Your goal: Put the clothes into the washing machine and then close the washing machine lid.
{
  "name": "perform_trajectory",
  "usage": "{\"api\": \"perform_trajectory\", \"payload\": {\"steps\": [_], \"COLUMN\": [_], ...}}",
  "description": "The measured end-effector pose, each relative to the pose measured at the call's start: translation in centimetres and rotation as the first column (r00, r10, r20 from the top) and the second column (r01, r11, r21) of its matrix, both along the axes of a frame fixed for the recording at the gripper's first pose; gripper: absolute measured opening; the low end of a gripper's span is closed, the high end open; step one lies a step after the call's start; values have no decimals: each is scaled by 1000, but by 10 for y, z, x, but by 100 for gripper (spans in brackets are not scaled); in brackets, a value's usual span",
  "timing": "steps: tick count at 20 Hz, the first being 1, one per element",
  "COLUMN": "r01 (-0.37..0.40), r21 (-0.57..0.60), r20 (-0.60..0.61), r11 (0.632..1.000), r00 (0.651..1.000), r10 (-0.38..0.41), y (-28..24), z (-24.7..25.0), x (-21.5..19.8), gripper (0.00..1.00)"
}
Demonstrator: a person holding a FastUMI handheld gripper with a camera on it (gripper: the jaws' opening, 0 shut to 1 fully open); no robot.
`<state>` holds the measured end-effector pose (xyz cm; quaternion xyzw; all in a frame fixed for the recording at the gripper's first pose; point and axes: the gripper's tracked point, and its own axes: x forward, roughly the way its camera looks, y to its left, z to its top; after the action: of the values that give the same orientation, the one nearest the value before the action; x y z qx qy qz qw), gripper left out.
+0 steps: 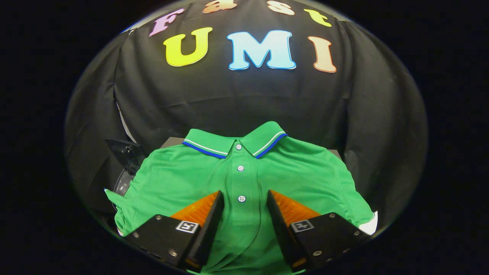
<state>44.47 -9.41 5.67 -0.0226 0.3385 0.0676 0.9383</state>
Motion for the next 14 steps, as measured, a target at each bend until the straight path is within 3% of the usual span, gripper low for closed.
{"api": "perform_trajectory", "payload": {"steps": [4, 6, 14], "r01": [-26, -22, -55], "r21": [126, 188, 294], "r20": [10, 24, 164], "r11": [992, 982, 954], "r00": [1000, 1000, 987], "r10": [25, 18, 6], "y": [11, 11, 30], "z": [0, 4, 51], "x": [-2, -4, -20], "gripper": [17, 0, 0]}}
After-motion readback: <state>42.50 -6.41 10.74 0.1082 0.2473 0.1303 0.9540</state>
